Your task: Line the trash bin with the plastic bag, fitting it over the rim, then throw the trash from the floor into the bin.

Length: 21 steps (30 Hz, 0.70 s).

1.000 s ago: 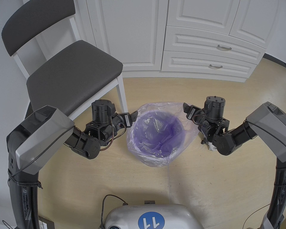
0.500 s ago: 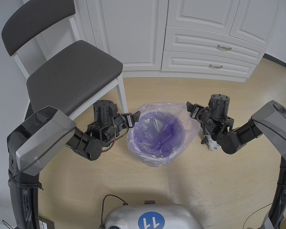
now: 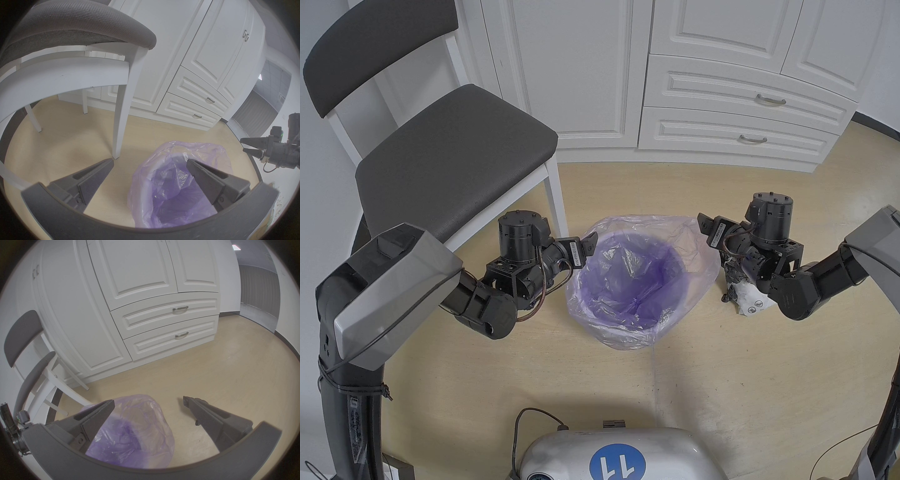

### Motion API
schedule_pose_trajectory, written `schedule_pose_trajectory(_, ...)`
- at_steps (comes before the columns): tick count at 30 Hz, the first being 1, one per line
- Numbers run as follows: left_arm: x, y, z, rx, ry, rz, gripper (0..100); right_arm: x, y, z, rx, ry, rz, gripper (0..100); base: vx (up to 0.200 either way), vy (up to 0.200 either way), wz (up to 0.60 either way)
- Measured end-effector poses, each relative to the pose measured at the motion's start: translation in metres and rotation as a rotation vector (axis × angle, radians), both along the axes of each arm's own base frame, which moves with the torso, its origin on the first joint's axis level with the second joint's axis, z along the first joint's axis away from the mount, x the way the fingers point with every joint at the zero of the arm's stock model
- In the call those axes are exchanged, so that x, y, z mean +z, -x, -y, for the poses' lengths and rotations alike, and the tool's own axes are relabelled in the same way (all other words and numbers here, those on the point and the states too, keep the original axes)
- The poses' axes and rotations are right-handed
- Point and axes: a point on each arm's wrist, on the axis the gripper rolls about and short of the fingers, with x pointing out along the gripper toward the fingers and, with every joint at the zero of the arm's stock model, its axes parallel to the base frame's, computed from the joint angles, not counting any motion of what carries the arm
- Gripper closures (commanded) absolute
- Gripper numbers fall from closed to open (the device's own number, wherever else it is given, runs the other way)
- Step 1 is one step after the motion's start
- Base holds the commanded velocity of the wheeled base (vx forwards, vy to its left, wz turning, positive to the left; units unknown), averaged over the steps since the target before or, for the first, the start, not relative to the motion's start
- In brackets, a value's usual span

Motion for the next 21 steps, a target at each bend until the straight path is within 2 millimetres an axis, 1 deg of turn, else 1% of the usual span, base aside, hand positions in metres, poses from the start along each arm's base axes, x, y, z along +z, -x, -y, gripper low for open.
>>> schedule_pose_trajectory(7,-0.001,0.001,0.002,-0.003,-0.002,-0.002,0,0.004,0.014,0.002,0.044,0.027,-0.079,0,0.000,0.000,0.00)
schedule_pose_trajectory(12,0.000,0.002,0.003,-0.006,-0.001,-0.002,0,0.010,0.023,0.005,0.077,0.034,-0.141,0,0.000,0.000,0.00)
schedule_pose_trajectory(18,-0.001,0.005,0.008,-0.018,-0.003,-0.005,0,0.017,0.028,0.007,0.083,0.034,-0.153,0,0.000,0.000,0.00)
schedule_pose_trajectory(21,-0.001,0.006,0.010,-0.019,-0.003,-0.004,0,0.017,0.029,0.007,0.083,0.043,-0.178,0,0.000,0.000,0.00)
